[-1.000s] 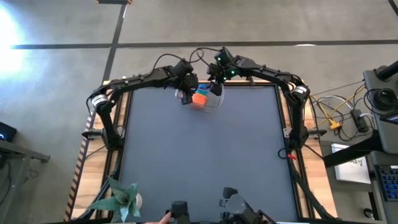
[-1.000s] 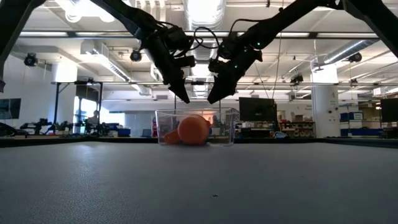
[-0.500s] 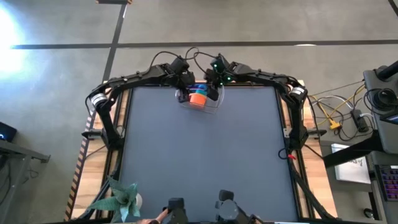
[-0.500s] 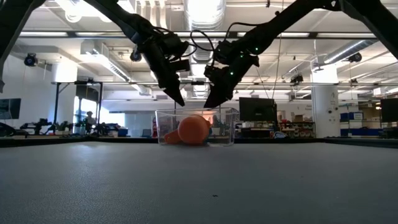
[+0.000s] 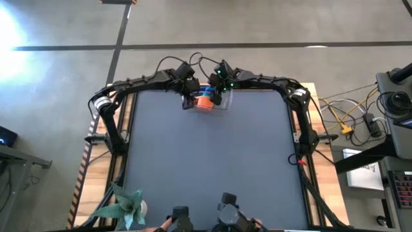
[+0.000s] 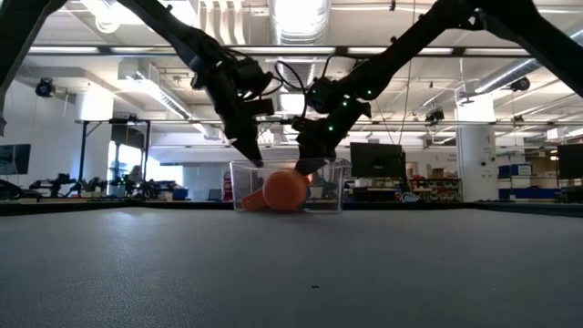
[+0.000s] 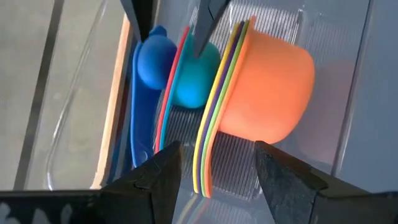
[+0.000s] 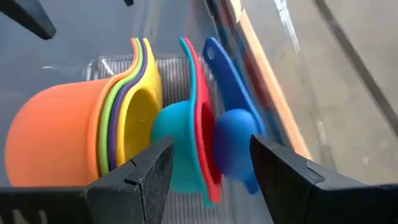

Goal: Nest measuring cups in basket
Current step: Remove the stacked measuring cups from the transparent bin

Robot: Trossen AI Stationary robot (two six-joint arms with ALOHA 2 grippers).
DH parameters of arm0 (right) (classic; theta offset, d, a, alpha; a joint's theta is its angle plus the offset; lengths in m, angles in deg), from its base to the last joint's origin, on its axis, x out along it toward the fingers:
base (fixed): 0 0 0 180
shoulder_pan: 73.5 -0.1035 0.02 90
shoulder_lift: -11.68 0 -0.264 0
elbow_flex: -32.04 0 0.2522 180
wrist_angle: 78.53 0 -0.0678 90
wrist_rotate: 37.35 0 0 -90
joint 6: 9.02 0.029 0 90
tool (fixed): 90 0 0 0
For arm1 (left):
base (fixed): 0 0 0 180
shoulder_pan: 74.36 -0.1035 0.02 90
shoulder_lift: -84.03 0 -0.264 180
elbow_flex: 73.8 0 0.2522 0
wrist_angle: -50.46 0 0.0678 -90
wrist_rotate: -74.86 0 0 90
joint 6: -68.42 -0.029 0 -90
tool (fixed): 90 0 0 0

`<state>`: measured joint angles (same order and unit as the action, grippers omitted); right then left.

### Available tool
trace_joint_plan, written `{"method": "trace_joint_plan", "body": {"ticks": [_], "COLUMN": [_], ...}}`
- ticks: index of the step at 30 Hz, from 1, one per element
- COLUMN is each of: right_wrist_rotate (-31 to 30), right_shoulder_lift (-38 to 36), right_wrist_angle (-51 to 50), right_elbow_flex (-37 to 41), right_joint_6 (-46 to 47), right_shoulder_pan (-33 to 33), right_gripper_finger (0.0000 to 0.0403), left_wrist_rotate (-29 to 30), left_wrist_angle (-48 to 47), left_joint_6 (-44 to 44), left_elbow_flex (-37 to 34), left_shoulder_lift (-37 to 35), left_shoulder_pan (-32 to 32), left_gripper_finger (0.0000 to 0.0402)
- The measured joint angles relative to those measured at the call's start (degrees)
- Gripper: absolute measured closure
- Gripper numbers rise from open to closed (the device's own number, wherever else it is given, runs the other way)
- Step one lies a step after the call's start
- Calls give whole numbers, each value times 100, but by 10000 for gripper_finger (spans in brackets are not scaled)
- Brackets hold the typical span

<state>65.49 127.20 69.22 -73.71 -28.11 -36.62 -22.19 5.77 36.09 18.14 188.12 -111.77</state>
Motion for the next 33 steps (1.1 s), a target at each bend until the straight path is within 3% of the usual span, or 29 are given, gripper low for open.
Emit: {"method": "trace_joint_plan", "body": {"ticks": [25, 33], "right_wrist_rotate": [-90, -92], "right_shoulder_lift": [-15, -70], "right_wrist_angle": [-268, -331], "right_elbow_flex": [2, -65], "right_joint_6": [-14, -133], "right_shoulder_pan": [-37, -162], "right_gripper_finger": [200, 200], "left_wrist_rotate": [24, 72], "left_wrist_angle": [222, 235], "left_joint_6": [-382, -428], "left_elbow_flex": [-110, -95], "left_shoulder_lift": [8, 328], "left_shoulder_pan": [54, 61], "left_gripper_finger": [219, 219]}}
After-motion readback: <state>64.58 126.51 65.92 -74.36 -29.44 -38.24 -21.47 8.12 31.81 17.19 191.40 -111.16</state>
